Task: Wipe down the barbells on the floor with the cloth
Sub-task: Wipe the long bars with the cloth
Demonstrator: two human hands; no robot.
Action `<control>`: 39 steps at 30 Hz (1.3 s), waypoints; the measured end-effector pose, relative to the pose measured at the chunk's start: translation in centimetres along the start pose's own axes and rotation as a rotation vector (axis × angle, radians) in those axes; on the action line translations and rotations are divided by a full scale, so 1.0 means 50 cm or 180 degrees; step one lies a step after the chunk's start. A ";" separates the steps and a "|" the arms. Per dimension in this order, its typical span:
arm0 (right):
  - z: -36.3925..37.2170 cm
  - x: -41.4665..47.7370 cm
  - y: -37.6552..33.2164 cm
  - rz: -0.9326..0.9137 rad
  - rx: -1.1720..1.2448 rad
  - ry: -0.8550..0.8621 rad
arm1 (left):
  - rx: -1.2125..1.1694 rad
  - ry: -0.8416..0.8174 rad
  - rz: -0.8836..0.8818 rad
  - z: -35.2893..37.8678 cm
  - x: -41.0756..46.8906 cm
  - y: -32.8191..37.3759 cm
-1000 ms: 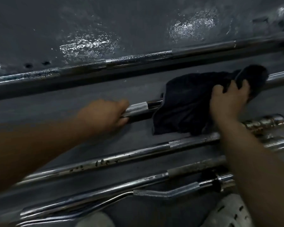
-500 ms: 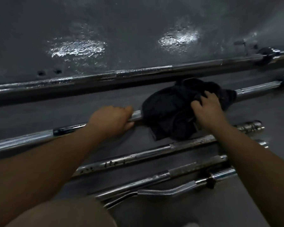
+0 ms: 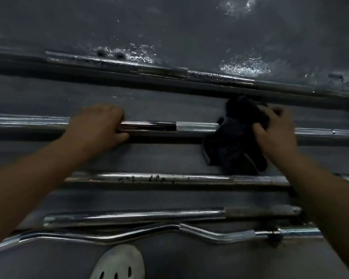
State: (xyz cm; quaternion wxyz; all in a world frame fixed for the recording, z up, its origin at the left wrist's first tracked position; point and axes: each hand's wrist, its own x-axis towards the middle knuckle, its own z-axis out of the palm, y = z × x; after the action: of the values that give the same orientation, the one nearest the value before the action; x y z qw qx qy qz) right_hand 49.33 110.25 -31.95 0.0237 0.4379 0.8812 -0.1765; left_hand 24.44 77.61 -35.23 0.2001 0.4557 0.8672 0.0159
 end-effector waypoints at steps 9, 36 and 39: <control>0.220 -0.169 -0.324 -0.0494 0.0252 0.0223 | 0.0336 0.0140 -0.0486 -0.008 -0.031 -0.031; 0.160 -0.084 -0.249 -0.0370 -0.0026 0.0257 | 0.0444 0.0369 -0.0380 0.011 -0.025 -0.041; 0.230 -0.158 -0.374 -0.0876 0.0108 0.0216 | 0.0311 -0.0639 -0.0544 -0.021 0.003 -0.049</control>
State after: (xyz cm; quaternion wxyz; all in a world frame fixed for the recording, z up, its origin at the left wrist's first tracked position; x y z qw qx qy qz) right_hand 38.29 90.01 -35.75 -0.0380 0.3190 0.9301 -0.1781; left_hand 22.09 76.44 -34.84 0.2641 0.3887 0.8782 -0.0891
